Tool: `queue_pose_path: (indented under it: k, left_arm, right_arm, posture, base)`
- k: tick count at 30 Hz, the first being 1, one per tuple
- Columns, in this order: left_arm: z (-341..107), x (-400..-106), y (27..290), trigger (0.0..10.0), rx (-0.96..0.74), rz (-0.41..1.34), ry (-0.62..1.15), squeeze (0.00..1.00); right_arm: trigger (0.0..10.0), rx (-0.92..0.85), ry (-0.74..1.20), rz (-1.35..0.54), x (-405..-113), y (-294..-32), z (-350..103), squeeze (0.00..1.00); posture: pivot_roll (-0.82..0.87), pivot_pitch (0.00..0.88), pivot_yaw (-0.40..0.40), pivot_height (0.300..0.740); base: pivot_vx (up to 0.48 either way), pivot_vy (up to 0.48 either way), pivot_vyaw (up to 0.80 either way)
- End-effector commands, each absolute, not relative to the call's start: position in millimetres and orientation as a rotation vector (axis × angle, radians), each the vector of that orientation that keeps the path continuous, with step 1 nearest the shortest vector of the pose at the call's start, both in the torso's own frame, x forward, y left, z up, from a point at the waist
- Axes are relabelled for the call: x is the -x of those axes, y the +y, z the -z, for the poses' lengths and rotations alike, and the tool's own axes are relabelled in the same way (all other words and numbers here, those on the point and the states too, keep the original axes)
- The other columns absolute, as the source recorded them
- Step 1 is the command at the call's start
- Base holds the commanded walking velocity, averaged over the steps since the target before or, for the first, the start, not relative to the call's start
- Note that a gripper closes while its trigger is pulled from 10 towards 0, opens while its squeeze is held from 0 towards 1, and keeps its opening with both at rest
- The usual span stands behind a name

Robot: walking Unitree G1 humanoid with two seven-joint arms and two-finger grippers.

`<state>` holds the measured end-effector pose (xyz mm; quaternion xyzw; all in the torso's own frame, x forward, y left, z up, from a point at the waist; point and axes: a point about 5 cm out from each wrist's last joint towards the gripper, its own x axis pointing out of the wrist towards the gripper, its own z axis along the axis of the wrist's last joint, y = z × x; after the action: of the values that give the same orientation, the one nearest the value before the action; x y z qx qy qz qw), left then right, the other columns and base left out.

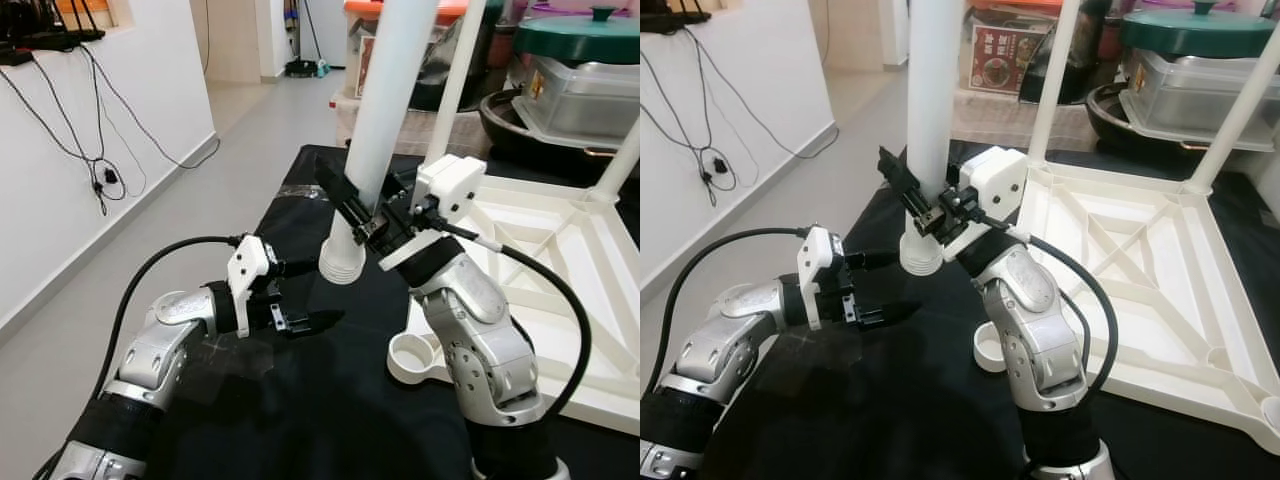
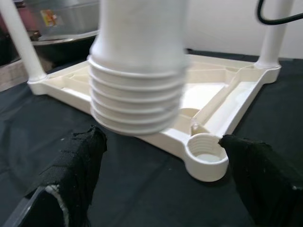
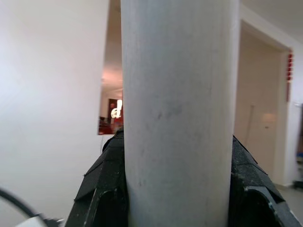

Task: Building children table

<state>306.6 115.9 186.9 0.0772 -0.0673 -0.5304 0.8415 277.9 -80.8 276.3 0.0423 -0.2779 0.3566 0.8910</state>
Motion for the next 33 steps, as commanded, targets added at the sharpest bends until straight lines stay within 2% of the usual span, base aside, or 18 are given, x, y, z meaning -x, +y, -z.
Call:
queue_pose_path:
  k: [1,11,19,22,33]
  left_arm:
    - [-191,-315,121,10.0,-0.188,1.062,-0.151,0.00]
    - [-195,-325,117,10.0,-0.199,1.010,-0.174,0.00]
    - [-197,-321,98,10.0,-0.184,1.099,-0.196,0.00]
    - [-197,-315,82,10.0,-0.231,1.178,-0.227,0.00]
    - [-196,-310,77,10.0,-0.243,1.194,-0.270,0.00]
  right_arm:
    - [0.0,-0.095,-0.580,-0.816,-270,-70,-277,0.00]
    - [0.0,-0.103,-0.568,-0.896,-260,-60,-273,0.00]
    - [0.0,-0.122,-0.540,-0.942,-256,-54,-270,0.00]
    - [0.0,-0.176,-0.488,-0.936,-260,-55,-266,0.00]
    - [0.0,-0.201,-0.462,-0.918,-262,-58,-266,0.00]
  posture:
    - [0.10,0.000,-0.021,0.740]
    - [0.08,0.000,-0.018,0.740]
    - [0.07,0.000,-0.020,0.740]
    - [0.07,0.000,-0.022,0.740]
    - [0.07,0.000,-0.028,0.740]
  base:
    - [0.000,0.000,0.00]
    - [0.000,0.000,0.00]
    - [0.000,0.000,0.00]
    - [0.000,0.000,0.00]
    - [0.000,0.000,0.00]
